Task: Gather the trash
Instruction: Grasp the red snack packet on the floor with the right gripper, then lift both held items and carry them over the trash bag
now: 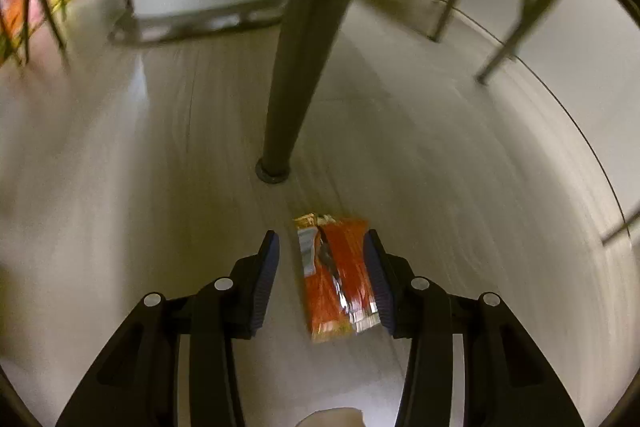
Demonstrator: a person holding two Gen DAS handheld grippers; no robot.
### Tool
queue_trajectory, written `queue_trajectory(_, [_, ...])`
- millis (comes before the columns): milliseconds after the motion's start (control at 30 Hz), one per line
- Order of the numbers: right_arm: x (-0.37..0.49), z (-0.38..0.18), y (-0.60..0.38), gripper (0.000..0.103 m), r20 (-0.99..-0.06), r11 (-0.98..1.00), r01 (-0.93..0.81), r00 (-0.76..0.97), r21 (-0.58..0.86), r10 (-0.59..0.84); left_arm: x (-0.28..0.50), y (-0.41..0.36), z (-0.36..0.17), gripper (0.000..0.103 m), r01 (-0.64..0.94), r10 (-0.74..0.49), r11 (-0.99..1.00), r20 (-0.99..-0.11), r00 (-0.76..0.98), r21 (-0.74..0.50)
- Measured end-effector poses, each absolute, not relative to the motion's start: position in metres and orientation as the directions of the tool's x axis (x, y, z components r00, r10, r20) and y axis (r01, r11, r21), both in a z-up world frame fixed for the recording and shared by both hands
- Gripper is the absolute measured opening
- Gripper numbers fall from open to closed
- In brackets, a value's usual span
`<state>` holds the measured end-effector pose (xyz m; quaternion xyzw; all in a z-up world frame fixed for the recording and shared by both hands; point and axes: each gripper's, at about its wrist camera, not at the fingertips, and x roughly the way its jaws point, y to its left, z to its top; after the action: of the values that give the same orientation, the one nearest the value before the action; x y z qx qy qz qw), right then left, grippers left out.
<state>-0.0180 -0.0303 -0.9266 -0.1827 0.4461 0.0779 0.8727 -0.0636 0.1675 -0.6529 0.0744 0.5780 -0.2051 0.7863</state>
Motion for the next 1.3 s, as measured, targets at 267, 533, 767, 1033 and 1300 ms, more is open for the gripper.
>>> queue_trajectory(267, [0.004,-0.943,-0.074,0.032,-0.847,0.985,-0.15,0.532,-0.08,0.012,-0.052,0.164,-0.664,0.001,0.415,-0.227,0.902,-0.948,0.221,-0.119])
queue_trajectory(533, [-0.087,-0.84,-0.082,0.023,-0.849,0.994,0.031,0.523,0.109,0.077,-0.083,0.148,-0.628,0.001,0.414,-0.19,0.902,-0.973,0.129,-0.121])
queue_trajectory(767, [-0.187,-0.643,-0.105,0.023,-0.808,0.988,0.12,0.589,0.1,0.011,-0.113,0.081,-0.525,0.001,0.428,-0.255,0.886,-0.959,0.125,-0.18])
queue_trajectory(1033, [-0.205,-0.415,-0.202,0.023,-0.744,0.973,0.23,0.654,0.022,-0.137,-0.125,-0.03,-0.333,0.001,0.484,-0.416,0.831,-0.883,0.215,-0.274])
queue_trajectory(1300, [-0.183,-0.22,-0.275,0.023,-0.634,0.956,0.287,0.75,0.057,-0.188,-0.091,-0.107,-0.138,0.001,0.559,-0.546,0.777,-0.752,0.37,-0.29])
